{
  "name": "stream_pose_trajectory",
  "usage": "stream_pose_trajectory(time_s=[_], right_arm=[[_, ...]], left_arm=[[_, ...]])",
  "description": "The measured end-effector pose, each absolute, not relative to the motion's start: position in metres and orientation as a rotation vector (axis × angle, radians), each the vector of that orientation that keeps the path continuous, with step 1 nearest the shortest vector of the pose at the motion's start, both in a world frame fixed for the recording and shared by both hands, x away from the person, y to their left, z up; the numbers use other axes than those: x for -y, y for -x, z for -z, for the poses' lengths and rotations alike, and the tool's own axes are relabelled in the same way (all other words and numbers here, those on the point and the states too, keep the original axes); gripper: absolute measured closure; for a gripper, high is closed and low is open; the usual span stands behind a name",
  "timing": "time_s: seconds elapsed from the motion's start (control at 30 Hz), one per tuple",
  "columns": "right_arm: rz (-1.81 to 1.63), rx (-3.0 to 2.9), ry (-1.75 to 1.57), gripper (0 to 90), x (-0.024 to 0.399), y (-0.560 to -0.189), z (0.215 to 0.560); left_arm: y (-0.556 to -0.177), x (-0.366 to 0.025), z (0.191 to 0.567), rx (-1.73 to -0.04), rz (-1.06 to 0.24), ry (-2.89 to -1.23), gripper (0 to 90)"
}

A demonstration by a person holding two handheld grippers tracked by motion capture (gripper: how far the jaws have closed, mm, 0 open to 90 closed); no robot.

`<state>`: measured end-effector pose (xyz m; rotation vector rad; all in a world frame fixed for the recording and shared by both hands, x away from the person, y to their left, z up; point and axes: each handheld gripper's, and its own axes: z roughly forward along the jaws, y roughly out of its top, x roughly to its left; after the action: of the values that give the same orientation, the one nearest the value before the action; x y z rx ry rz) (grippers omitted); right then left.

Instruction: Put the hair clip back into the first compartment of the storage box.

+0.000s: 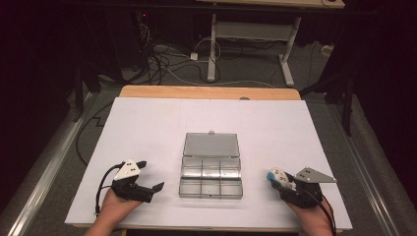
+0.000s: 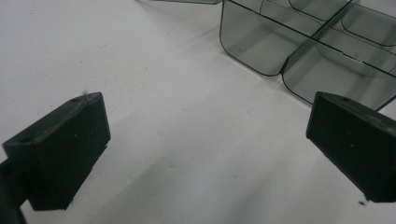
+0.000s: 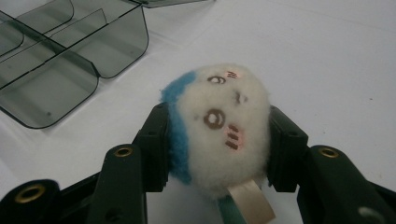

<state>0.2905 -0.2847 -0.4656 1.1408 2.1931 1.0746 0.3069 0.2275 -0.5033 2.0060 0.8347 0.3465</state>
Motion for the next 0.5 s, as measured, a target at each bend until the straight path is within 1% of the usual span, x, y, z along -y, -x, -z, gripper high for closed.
stream_pose_trajectory(time_s=[0.5], right_arm=[[-1.100, -2.256, -1.104, 52.5, 0.269, -0.292, 0.466]], left_arm=[[-0.308, -0.230, 0.503, -0.839, -0.318, -1.986, 0.0]])
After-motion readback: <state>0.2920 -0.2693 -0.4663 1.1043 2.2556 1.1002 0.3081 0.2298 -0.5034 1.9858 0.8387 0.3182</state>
